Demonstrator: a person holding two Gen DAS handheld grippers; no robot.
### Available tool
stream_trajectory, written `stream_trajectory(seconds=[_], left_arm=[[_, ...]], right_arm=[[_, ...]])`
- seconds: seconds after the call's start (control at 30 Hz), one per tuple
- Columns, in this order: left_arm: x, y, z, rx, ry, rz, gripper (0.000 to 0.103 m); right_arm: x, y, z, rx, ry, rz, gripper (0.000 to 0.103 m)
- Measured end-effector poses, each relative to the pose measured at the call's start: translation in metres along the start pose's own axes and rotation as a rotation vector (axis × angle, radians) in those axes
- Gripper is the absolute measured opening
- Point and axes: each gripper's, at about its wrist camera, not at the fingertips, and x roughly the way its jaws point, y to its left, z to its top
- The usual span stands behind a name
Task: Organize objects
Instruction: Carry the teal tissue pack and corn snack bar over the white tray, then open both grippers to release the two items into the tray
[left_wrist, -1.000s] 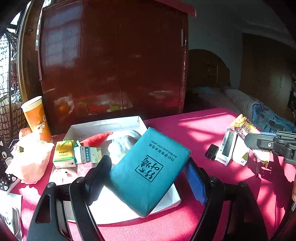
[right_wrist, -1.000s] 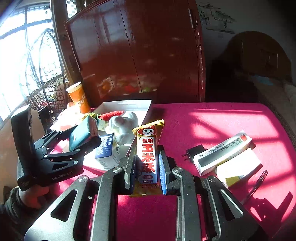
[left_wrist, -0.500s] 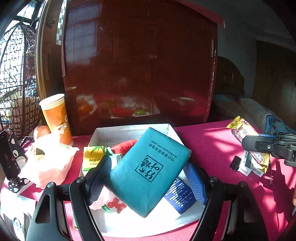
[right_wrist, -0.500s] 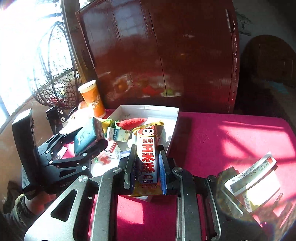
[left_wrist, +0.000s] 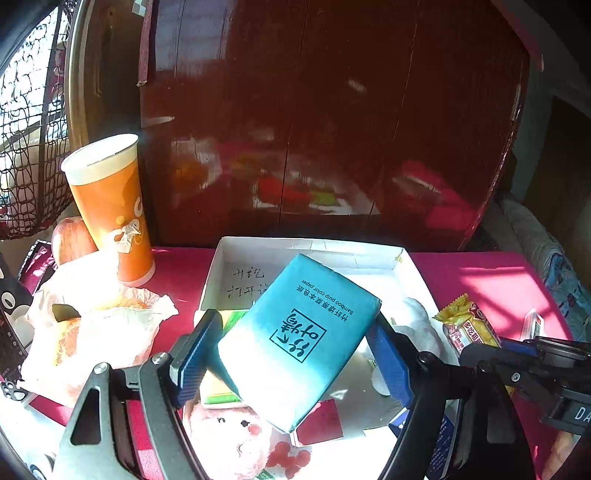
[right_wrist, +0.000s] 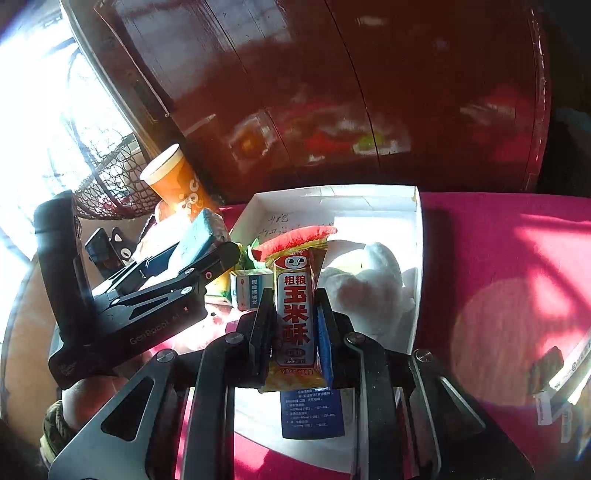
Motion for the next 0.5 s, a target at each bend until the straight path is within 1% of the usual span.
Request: stream_trajectory(seconds=[0.1, 0.17, 0.2, 0.23, 0.27, 0.3, 0.33, 0.37, 0.43, 0.5], left_arm=[[0.01, 0.008, 0.002, -0.048, 0.014, 0.007, 0.08], [0.014, 0.014, 0.003, -0.083, 0.016, -0.003, 0.081], [0.016, 0.016, 0.003, -0.096, 0.024, -0.006, 0.084], [0.017, 0.017, 0.002, -0.099, 0.028, -0.005, 0.086], [0.017, 0.017, 0.002, -0.098, 0.023, -0.001, 0.086], [0.015, 0.016, 0.001, -0.097, 0.012, 0.009, 0.091], [0.012, 0.017, 0.0, -0.098, -0.004, 0.022, 0.103], [0.01, 0.017, 0.0, -0.101, -0.019, 0.031, 0.103], [0.005, 0.016, 0.001, -0.105, -0.043, 0.057, 0.103], [-0.001, 0.012, 0.002, -0.095, -0.066, 0.1, 0.103]], right_arm=[[0.022, 0.005, 0.0, 0.042, 0.021, 0.013, 0.02], [0.032, 0.008, -0.002, 0.059, 0.021, 0.011, 0.021], [0.035, 0.009, -0.003, 0.054, 0.017, 0.001, 0.022], [0.036, 0.011, -0.004, 0.045, 0.014, -0.012, 0.032], [0.037, 0.012, -0.005, 0.039, 0.012, -0.019, 0.06], [0.036, 0.012, -0.006, 0.037, 0.004, -0.022, 0.077], [0.033, 0.011, -0.007, 0.038, -0.013, -0.027, 0.093], [0.03, 0.01, -0.008, 0.036, -0.029, -0.033, 0.094], [0.023, 0.005, -0.01, 0.044, -0.045, -0.04, 0.094], [0.017, -0.001, -0.012, 0.062, -0.057, -0.044, 0.095]])
